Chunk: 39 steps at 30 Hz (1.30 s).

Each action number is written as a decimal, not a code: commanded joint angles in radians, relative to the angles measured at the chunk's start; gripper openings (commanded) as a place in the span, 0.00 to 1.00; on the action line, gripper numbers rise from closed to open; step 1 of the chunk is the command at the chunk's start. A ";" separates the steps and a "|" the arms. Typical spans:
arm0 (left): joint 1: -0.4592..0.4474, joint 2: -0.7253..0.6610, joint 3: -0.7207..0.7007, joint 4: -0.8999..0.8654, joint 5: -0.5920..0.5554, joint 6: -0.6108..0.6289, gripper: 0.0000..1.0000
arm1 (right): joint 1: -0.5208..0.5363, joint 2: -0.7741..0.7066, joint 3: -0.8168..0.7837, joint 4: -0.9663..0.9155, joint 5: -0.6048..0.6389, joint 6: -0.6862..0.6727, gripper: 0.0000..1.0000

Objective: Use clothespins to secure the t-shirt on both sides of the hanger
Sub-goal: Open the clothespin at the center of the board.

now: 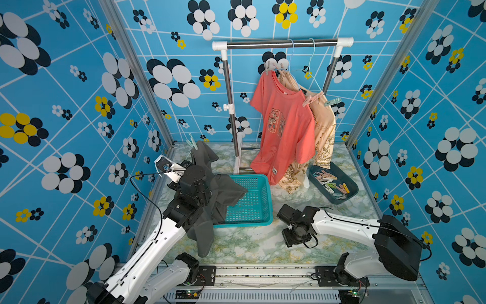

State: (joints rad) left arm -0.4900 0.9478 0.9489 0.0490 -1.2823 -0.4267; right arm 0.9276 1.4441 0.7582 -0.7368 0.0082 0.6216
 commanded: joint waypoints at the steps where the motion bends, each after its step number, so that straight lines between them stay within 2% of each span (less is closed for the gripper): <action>1: 0.007 -0.001 -0.003 0.002 -0.009 -0.012 0.00 | 0.004 0.016 0.004 -0.040 0.102 0.066 0.56; 7: 0.007 -0.002 -0.004 0.003 -0.007 -0.012 0.00 | -0.015 0.017 -0.015 0.036 0.174 0.157 0.45; 14: 0.005 0.004 0.005 -0.017 -0.014 -0.020 0.00 | -0.060 0.038 -0.052 0.182 0.081 0.165 0.35; 20: -0.011 0.039 0.083 -0.157 -0.021 -0.088 0.00 | -0.063 0.050 -0.060 0.221 0.061 0.171 0.23; 22: -0.022 0.056 0.122 -0.223 -0.022 -0.126 0.00 | -0.064 0.023 -0.062 0.217 0.075 0.172 0.20; 26: -0.042 0.056 0.200 -0.406 0.017 -0.318 0.00 | -0.067 -0.058 -0.053 0.196 0.120 0.149 0.13; 30: -0.084 0.072 0.277 -0.468 0.015 -0.367 0.00 | -0.066 -0.166 -0.021 0.171 0.160 0.100 0.06; 34: -0.166 0.115 0.357 -0.439 -0.055 -0.312 0.00 | -0.066 -0.299 0.013 0.160 0.214 0.042 0.00; 39: -0.260 0.174 0.372 -0.164 -0.189 -0.076 0.00 | -0.028 -0.430 0.101 0.191 0.302 -0.052 0.00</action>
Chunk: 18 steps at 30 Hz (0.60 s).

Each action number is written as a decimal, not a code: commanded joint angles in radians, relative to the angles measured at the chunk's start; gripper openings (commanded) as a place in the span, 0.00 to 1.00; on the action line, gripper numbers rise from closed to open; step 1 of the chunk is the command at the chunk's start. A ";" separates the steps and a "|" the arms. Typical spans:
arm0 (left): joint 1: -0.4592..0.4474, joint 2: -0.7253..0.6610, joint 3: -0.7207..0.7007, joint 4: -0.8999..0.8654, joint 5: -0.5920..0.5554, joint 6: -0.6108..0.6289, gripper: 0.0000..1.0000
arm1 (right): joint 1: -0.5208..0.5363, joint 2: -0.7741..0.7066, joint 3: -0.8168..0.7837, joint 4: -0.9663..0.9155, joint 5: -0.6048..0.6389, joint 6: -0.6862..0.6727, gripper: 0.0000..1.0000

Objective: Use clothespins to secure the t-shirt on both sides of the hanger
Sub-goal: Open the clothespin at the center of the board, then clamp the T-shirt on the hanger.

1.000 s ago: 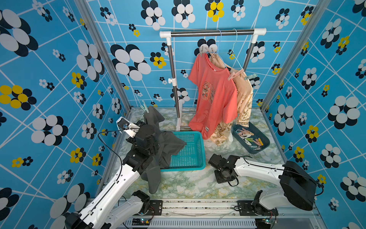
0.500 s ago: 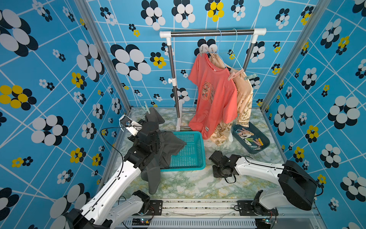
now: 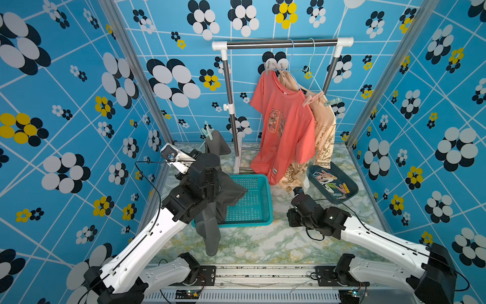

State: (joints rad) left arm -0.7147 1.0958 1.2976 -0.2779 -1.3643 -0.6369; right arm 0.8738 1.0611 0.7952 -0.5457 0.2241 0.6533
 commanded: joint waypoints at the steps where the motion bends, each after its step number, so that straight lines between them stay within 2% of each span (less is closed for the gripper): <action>1: -0.049 0.037 0.025 0.202 -0.124 0.161 0.00 | 0.048 -0.058 0.084 0.009 0.113 -0.103 0.00; 9: -0.113 0.103 0.046 0.431 -0.230 0.340 0.00 | 0.256 -0.052 0.197 0.159 0.296 -0.223 0.00; 14: -0.115 0.113 0.047 0.487 -0.256 0.373 0.00 | 0.381 -0.029 0.260 0.235 0.396 -0.318 0.00; 18: -0.115 0.123 0.064 0.492 -0.269 0.385 0.00 | 0.436 -0.033 0.257 0.359 0.411 -0.367 0.00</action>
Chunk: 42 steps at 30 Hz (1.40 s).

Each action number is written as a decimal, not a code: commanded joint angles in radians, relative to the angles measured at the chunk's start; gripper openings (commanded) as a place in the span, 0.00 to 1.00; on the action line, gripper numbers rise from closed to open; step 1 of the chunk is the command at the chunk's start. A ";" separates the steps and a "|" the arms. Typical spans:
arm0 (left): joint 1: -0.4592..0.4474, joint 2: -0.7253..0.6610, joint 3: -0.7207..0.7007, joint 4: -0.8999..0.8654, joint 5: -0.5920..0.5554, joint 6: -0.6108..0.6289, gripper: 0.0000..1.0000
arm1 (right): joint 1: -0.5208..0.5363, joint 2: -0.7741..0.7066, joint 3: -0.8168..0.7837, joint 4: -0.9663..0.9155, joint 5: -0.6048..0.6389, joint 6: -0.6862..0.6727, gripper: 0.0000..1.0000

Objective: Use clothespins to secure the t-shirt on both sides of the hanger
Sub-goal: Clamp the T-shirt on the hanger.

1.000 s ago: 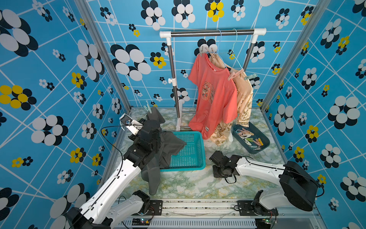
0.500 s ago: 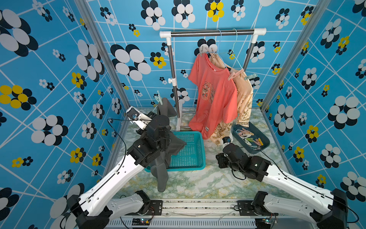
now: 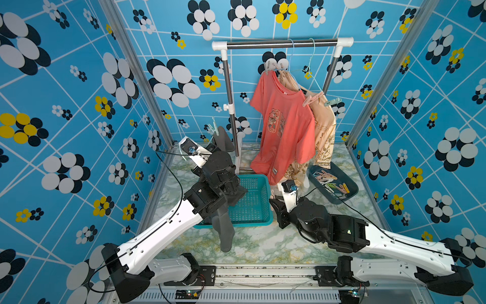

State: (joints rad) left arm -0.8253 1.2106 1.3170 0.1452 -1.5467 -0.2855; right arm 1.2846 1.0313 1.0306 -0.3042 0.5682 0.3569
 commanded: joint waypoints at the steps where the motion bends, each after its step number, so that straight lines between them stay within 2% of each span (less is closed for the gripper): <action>1: -0.004 0.011 0.049 0.069 -0.091 0.037 0.00 | 0.034 -0.003 0.021 0.148 0.067 -0.078 0.00; 8: -0.003 0.044 0.088 0.085 -0.101 0.060 0.00 | 0.106 0.057 0.047 0.352 0.023 -0.167 0.00; 13: -0.003 0.065 0.107 0.113 -0.104 0.091 0.00 | 0.139 0.109 0.048 0.521 -0.068 -0.177 0.00; 17: -0.004 0.085 0.136 0.143 -0.103 0.127 0.00 | 0.164 0.158 0.051 0.636 -0.083 -0.215 0.00; 25: -0.007 0.110 0.179 0.152 -0.103 0.168 0.00 | 0.168 0.260 0.084 0.750 -0.117 -0.235 0.00; 33: -0.011 0.116 0.179 0.160 -0.103 0.174 0.00 | 0.168 0.337 0.109 0.870 -0.078 -0.295 0.00; 42: -0.011 0.118 0.185 0.160 -0.104 0.175 0.00 | 0.166 0.388 0.120 0.958 0.040 -0.381 0.00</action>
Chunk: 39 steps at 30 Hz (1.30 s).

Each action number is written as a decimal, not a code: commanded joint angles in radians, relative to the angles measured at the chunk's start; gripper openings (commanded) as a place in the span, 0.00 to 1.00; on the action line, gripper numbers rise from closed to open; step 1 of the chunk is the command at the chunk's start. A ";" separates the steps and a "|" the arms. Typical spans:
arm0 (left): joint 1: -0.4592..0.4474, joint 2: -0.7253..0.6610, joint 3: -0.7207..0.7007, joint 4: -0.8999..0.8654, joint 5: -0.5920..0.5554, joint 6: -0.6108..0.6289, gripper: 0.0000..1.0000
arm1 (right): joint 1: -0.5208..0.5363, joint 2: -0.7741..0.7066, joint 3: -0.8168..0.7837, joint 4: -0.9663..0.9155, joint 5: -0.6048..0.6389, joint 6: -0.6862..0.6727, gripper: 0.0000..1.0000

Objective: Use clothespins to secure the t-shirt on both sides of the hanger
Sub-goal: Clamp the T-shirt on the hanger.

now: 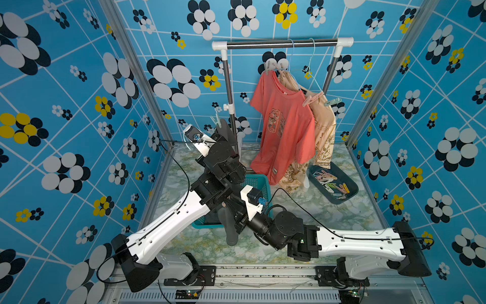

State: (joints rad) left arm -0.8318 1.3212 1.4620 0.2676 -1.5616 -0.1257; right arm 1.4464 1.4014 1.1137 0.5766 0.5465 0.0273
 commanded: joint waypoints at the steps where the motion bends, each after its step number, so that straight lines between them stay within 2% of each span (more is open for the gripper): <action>1: -0.006 0.007 0.040 0.038 -0.089 0.015 0.00 | 0.005 0.024 0.042 0.080 0.064 -0.061 0.00; 19: -0.007 0.012 0.034 0.038 -0.089 0.018 0.00 | -0.042 0.142 0.100 0.103 0.089 -0.074 0.00; 31: -0.005 0.014 0.026 0.041 -0.089 0.021 0.00 | -0.047 0.238 0.198 0.092 0.192 -0.166 0.00; 39: -0.001 0.019 0.030 0.041 -0.089 0.023 0.00 | -0.054 0.256 0.184 0.085 0.188 -0.137 0.00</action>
State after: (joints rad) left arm -0.8173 1.3342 1.4693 0.2844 -1.5639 -0.1108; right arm 1.4109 1.6142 1.2961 0.7456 0.7319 -0.0940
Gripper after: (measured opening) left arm 0.072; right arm 0.179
